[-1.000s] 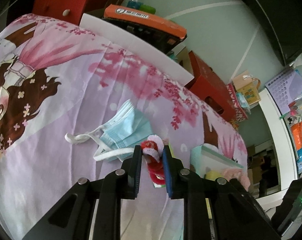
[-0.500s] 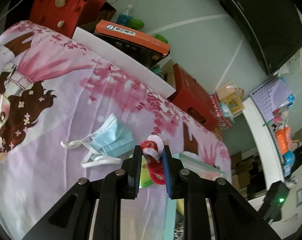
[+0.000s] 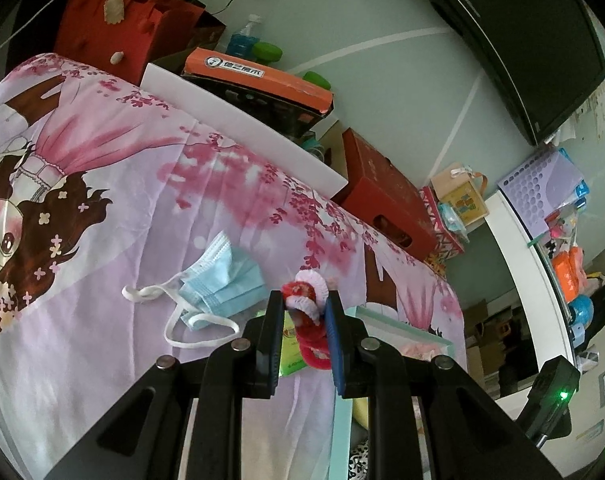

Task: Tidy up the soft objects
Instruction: 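Carry the pink-white cloth and red scrunchie over the white tray with both tools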

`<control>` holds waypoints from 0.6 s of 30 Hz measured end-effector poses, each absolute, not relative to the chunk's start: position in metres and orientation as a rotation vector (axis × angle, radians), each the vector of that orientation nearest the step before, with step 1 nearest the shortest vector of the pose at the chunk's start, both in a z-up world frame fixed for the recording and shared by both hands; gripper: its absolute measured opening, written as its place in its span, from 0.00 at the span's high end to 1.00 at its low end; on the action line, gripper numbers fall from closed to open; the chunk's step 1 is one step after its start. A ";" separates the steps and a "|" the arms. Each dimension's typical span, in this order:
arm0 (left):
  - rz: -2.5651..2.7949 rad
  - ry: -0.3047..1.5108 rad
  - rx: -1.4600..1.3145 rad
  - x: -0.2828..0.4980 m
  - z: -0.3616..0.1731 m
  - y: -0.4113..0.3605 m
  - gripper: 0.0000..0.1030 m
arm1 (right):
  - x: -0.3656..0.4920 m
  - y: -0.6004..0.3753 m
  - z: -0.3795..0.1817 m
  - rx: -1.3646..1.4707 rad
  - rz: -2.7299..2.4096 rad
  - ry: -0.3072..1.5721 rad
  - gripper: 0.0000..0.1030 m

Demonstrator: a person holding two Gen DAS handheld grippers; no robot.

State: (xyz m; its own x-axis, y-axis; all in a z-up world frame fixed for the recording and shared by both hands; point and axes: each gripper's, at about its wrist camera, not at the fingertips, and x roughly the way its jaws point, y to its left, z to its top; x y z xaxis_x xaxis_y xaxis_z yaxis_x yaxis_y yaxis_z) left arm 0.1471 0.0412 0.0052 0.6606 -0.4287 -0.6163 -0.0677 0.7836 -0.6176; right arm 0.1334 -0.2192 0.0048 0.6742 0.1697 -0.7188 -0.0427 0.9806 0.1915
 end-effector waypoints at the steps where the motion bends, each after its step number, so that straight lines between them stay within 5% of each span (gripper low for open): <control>1: -0.221 0.837 -0.652 0.147 0.006 0.040 0.80 | 0.133 -0.219 0.005 0.165 0.120 0.822 0.74; 18: -0.473 0.820 -0.474 0.136 0.030 -0.062 0.80 | 0.103 -0.325 0.027 0.328 -0.135 0.737 0.74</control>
State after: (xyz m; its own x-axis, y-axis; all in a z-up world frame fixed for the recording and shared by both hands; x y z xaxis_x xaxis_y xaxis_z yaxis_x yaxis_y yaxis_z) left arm 0.1359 -0.0621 0.0298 0.5922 -0.5663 -0.5733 0.2125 0.7960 -0.5667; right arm 0.1026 -0.3254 0.0265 0.7342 -0.0065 -0.6789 0.2352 0.9405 0.2454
